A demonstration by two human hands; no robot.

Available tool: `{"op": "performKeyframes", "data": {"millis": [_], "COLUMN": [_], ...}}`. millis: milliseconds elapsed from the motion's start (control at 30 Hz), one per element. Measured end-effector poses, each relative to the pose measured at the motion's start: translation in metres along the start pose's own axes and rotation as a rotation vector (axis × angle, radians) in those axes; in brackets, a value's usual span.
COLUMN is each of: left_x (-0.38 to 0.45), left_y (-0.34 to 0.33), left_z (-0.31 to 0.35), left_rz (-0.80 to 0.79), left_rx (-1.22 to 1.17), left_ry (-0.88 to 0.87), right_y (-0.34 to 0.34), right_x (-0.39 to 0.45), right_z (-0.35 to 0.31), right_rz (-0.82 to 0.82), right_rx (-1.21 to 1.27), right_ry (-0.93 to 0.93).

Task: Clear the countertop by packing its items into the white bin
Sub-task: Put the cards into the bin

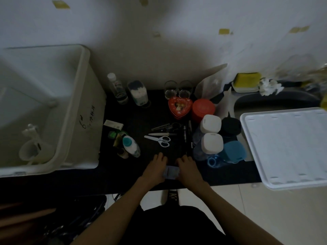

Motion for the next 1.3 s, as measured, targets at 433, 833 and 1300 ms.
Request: {"op": "performKeyframes", "data": {"millis": [433, 833, 1300], "left_x": [-0.012, -0.067, -0.17], "left_y": [0.007, 0.138, 0.25], "left_z": [0.0, -0.043, -0.101], "left_rz": [0.081, 0.451, 0.712], "left_rx": [-0.519, -0.946, -0.644], "left_ry": [0.047, 0.147, 0.046], "right_y": [0.003, 0.1, 0.201], "right_x": [-0.006, -0.012, 0.018], "right_z": [0.003, -0.037, -0.175], "right_rz": [-0.052, 0.087, 0.016], "right_rx": [0.166, 1.133, 0.837], "right_ry": [-0.009, -0.016, 0.359]}}
Point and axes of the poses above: each hand's wrist, its own x-axis towards the middle knuckle, its own y-axis out of the back of the hand, z = x × y, the point moved 5 cm from there along x, towards the middle knuckle, and after that the axes turned 1 degree about -x, right-handed, at the moved point
